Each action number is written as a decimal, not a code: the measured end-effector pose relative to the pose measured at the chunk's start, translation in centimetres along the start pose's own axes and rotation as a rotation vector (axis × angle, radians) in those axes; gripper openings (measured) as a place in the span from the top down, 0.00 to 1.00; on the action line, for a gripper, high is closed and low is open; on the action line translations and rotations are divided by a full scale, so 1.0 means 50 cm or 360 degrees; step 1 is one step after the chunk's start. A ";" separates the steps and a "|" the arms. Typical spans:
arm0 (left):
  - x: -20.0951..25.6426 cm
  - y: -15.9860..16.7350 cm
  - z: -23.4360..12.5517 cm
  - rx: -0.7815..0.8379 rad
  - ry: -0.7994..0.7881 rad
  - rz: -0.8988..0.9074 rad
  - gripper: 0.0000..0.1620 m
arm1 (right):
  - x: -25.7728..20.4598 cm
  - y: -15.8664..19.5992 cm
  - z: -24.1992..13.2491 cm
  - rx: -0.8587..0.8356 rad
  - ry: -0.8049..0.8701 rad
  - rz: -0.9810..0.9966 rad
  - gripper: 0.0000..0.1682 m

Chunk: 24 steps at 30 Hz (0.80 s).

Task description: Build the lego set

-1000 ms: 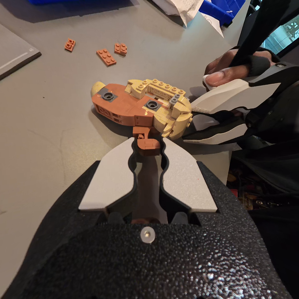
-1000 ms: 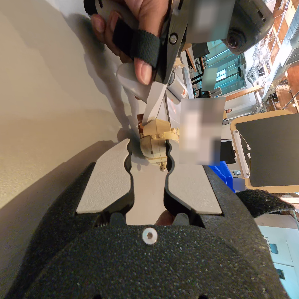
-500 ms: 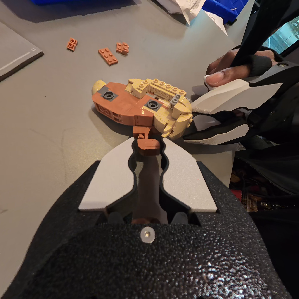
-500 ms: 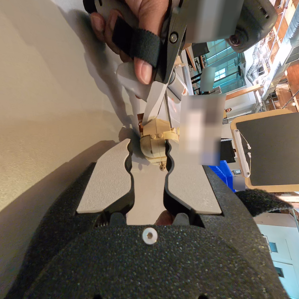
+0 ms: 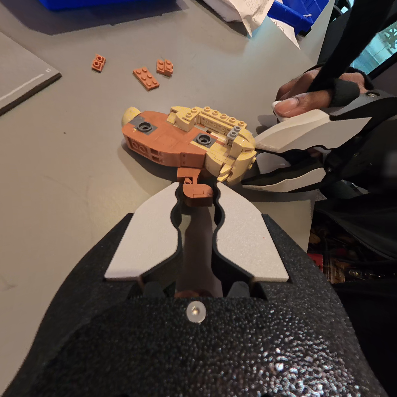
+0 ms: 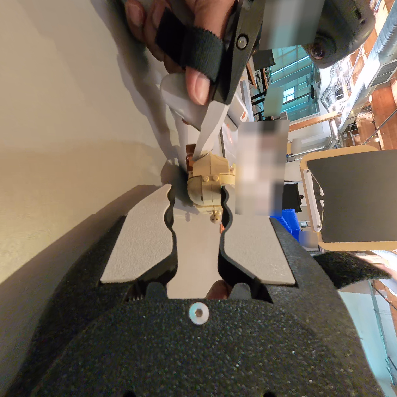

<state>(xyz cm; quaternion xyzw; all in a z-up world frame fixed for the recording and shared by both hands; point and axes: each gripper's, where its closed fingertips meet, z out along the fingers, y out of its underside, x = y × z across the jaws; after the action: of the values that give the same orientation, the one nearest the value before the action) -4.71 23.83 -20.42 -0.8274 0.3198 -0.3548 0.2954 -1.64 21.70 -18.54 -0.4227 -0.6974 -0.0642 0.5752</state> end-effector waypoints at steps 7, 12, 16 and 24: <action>0.000 0.000 0.002 -0.0012 0.0011 0.0003 0.84 | 0.020 -0.007 -0.020 0.0077 0.0064 -0.0015 0.75; 0.000 0.000 0.002 -0.0017 0.0022 0.0004 0.84 | 0.034 0.002 0.001 0.0035 0.0040 -0.0054 0.67; 0.001 0.000 0.003 -0.0018 0.0023 0.0008 0.84 | 0.037 -0.007 0.012 0.0058 0.0013 -0.0100 0.67; 0.005 -0.001 0.005 -0.0018 0.0018 0.0016 0.84 | 0.028 -0.011 0.021 0.0030 0.0003 -0.0153 0.74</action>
<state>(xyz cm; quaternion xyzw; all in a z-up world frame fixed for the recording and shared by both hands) -4.36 23.75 -20.46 -0.8254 0.3277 -0.3561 0.2906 -2.77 22.66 -17.44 -0.3833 -0.7169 -0.0856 0.5760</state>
